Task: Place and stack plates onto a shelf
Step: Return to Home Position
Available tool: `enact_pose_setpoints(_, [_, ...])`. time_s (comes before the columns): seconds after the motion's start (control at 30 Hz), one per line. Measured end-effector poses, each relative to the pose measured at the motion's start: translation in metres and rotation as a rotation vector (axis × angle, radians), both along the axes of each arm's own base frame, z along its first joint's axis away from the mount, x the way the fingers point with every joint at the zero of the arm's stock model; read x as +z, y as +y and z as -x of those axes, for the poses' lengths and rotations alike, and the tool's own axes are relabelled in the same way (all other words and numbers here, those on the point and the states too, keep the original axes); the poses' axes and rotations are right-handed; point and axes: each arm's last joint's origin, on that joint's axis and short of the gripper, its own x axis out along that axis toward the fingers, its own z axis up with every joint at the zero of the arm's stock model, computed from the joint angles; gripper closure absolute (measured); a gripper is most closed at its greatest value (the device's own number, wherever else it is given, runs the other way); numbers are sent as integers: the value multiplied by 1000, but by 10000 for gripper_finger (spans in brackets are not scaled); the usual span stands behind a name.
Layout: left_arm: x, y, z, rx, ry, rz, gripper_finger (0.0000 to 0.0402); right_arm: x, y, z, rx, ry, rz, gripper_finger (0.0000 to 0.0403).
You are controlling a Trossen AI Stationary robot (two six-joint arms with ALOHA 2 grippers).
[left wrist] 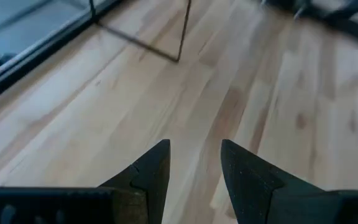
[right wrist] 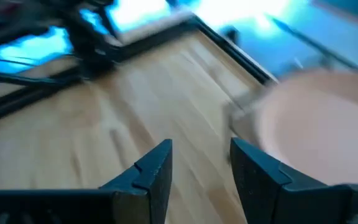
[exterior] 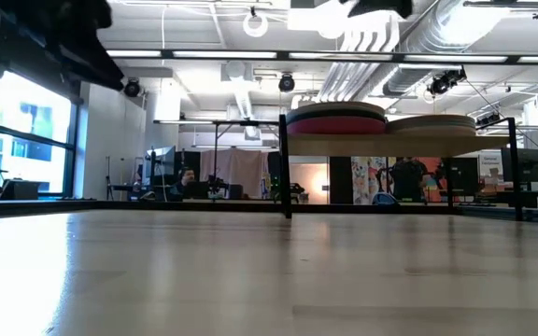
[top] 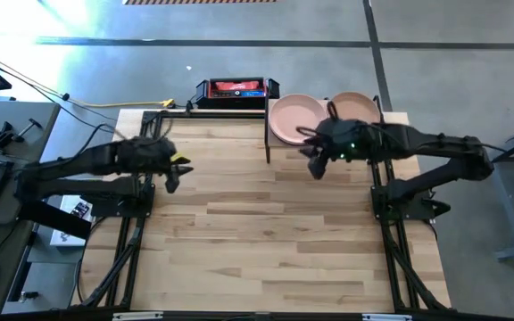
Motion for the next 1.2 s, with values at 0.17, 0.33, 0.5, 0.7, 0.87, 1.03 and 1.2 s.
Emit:
enact_pose_setpoints(0.17, [-13,-5,22,-16,-167,-36,271,-25,22,-20,173,-112,98,261])
enact_pose_setpoints(0.33, [-16,-8,38,-41,-303,-88,271,-75,26,-27,227,-123,11,261])
enact_pose_setpoints(0.5, [-19,-11,49,-52,-405,-136,271,-120,20,-27,317,-218,-86,261])
enact_pose_setpoints(0.7, [-16,-12,56,-59,-455,-169,271,-167,10,-14,369,-284,-119,261])
enact_pose_setpoints(0.87, [-15,-12,56,-59,-464,-171,271,-202,9,4,405,-308,-135,261])
enact_pose_setpoints(1.03, [-14,-12,56,-40,-488,-146,271,-231,11,28,441,-345,-150,261])
enact_pose_setpoints(1.2, [-24,-10,48,-32,-512,-142,271,-252,10,53,419,-406,-156,261])
